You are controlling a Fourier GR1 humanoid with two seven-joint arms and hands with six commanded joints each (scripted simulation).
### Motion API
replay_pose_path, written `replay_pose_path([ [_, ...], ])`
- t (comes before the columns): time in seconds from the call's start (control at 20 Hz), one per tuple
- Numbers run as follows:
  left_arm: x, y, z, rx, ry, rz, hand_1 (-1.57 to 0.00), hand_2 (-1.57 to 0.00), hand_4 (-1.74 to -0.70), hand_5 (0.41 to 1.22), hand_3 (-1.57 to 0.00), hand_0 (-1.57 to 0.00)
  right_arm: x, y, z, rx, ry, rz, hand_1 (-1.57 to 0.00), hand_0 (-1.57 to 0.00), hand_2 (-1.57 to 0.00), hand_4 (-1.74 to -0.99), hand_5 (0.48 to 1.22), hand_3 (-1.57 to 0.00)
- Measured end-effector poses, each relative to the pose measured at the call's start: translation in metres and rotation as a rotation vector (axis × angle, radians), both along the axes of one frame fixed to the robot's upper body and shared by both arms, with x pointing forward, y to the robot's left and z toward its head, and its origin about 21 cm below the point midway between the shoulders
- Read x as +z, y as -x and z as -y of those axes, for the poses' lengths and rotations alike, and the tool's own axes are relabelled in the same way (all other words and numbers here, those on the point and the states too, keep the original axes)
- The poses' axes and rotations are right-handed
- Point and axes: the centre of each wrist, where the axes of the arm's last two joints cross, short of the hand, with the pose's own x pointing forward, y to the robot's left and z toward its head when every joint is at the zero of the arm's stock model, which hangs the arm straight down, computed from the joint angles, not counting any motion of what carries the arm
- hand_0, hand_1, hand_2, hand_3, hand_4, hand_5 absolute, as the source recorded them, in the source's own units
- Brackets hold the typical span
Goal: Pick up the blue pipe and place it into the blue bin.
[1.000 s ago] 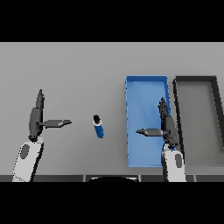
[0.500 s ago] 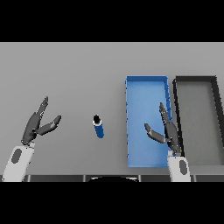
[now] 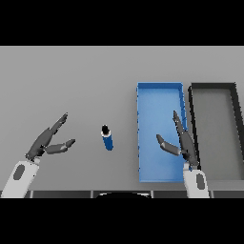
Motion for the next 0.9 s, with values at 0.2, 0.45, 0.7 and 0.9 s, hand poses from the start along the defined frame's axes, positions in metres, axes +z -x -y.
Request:
replay_pose_path([
  [0.2, 0.007, 0.009, 0.020, -0.110, -0.023, -0.085, 0.00, 0.00, -1.08, 0.488, 0.00, 0.00, -0.003, -0.001, 0.002, 0.005, -0.006, 0.004, 0.00, 0.00, 0.00, -1.239, 0.606, 0.00],
  [0.45, -0.005, 0.011, 0.054, -0.222, -0.029, -0.099, 0.00, 0.00, -1.10, 0.447, 0.00, 0.00, -0.001, -0.002, 0.002, 0.009, -0.001, 0.019, 0.00, 0.00, 0.00, -1.262, 0.617, 0.00],
  [0.7, -0.017, 0.005, 0.086, -0.278, -0.007, -0.119, 0.00, 0.00, -1.12, 0.446, 0.00, 0.00, -0.004, 0.004, -0.001, 0.012, -0.018, 0.008, 0.00, 0.00, 0.00, -1.271, 0.616, 0.00],
  [0.9, -0.026, -0.003, 0.107, -0.293, 0.014, -0.146, 0.00, 0.00, -1.12, 0.450, 0.00, 0.00, -0.002, 0.005, -0.001, -0.002, -0.023, 0.010, 0.00, 0.00, 0.00, -1.273, 0.607, 0.00],
])
